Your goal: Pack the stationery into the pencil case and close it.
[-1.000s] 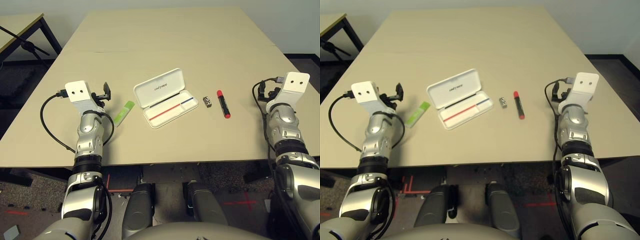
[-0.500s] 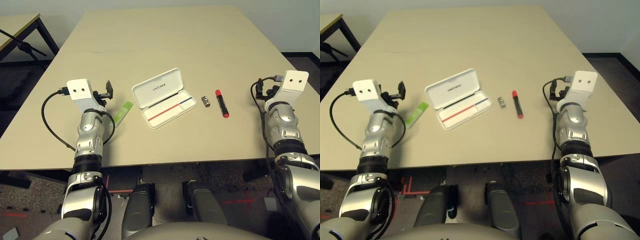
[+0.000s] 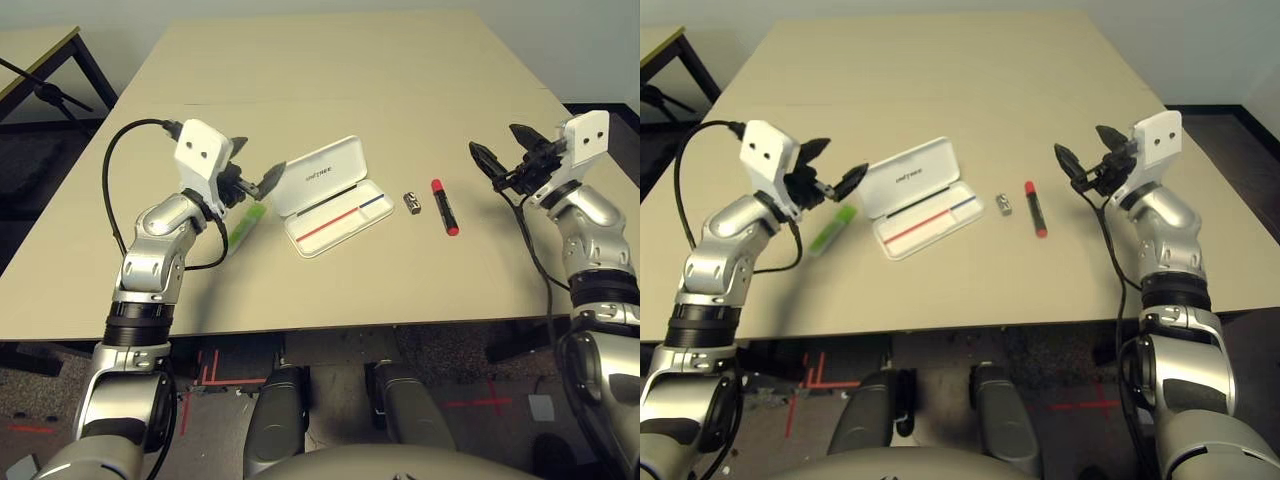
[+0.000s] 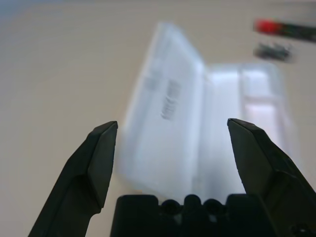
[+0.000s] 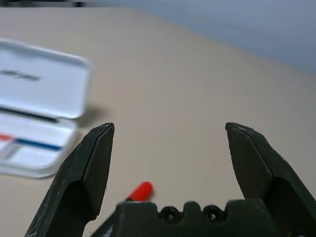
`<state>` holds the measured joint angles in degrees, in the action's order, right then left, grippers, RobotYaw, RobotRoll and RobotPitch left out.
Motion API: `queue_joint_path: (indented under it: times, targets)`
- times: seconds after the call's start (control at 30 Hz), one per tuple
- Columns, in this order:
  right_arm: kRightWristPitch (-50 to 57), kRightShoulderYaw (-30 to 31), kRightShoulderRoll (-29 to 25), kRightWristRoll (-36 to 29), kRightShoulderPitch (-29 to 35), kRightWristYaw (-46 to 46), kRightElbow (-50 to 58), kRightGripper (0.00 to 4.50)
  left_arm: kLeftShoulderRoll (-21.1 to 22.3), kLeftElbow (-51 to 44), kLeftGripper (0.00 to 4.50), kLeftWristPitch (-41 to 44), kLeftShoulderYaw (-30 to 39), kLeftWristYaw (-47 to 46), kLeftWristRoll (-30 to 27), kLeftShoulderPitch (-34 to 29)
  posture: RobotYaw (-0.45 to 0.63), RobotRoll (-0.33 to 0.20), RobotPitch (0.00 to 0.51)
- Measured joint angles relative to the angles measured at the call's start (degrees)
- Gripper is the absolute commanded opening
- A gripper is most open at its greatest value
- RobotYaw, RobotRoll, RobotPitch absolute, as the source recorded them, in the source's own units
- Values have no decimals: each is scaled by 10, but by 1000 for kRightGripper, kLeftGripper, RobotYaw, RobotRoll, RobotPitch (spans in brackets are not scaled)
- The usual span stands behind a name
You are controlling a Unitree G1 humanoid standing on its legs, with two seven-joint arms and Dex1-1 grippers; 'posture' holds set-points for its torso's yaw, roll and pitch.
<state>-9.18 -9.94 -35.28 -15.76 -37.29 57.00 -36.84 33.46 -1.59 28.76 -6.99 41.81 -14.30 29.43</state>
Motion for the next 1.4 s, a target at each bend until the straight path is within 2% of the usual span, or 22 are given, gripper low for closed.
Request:
queue_joint_path:
  times: [0.1,0.23,0.4,0.7,0.93,1.4]
  targets:
    - [24,14,-8,-15,0,77,21,4461,6,-11,4500,61,-56,33,9,13,-77,0,151]
    - [55,31,-20,-26,4,141,50,4461,6,-20,4500,130,-97,51,16,45,-73,0,155]
    - [57,39,-23,-24,10,162,63,4461,7,-22,4500,200,-135,70,22,88,-71,0,161]
    - [55,45,-27,-25,30,177,74,4461,7,-42,4500,280,-191,78,37,126,-70,0,164]
    - [46,45,-31,-25,43,179,74,4461,-16,-66,4500,308,-204,74,37,151,-71,0,162]
    - [39,44,-34,-25,46,178,73,4461,-13,-96,4500,333,-238,76,31,141,-81,0,162]
